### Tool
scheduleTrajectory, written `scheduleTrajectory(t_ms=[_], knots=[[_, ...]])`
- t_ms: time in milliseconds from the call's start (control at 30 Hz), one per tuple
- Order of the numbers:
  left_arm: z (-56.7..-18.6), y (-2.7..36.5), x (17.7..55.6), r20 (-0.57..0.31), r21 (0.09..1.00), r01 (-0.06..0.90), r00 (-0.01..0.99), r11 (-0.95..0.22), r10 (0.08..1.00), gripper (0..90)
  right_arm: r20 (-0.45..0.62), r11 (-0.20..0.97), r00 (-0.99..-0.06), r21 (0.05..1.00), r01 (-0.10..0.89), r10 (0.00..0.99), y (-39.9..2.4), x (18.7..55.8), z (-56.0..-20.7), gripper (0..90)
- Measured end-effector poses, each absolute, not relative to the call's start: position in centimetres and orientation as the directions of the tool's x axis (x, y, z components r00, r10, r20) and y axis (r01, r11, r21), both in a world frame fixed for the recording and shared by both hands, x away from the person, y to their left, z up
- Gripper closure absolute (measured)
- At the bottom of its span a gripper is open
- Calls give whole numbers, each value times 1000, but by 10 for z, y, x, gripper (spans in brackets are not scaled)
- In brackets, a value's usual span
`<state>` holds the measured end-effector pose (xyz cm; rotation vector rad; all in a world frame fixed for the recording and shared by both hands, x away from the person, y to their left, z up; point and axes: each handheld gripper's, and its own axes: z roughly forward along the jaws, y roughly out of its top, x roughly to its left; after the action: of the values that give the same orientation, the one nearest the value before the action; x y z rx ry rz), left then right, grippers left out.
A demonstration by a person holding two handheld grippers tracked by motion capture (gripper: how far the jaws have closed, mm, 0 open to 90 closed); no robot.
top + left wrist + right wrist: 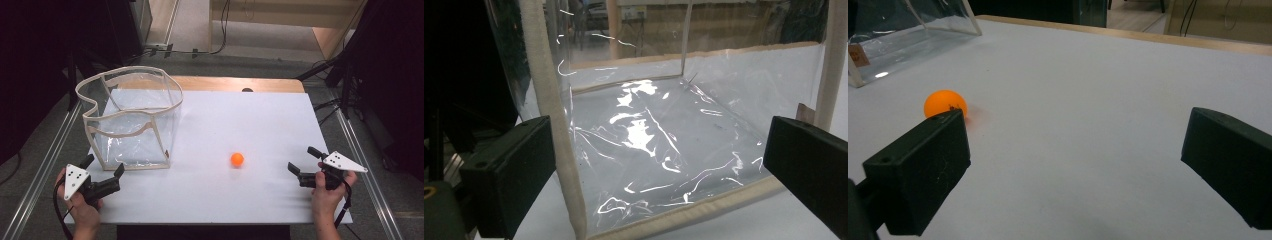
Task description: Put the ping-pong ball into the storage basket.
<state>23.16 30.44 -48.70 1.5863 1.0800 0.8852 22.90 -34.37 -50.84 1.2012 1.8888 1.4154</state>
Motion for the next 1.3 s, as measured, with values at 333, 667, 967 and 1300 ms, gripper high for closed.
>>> scheduleTrajectory(t_ms=[333, 667, 967, 1300], knots=[[-488, 304, 231, 48, 966, 224, 324, -126, 945, 9, 80, 162, -567, 918, 363, 820, -321, 235, -492, 0], [-489, 303, 230, 49, 967, 222, 319, -125, 947, 9, 44, 236, -620, 902, 362, 783, -301, 250, -471, 0], [-489, 302, 230, 57, 967, 218, 324, -133, 944, 9, 35, 277, -660, 890, 362, 750, -293, 264, -457, 0], [-490, 302, 230, 56, 967, 218, 323, -132, 945, 9, 27, 325, -693, 870, 371, 720, -282, 275, -450, 0]])
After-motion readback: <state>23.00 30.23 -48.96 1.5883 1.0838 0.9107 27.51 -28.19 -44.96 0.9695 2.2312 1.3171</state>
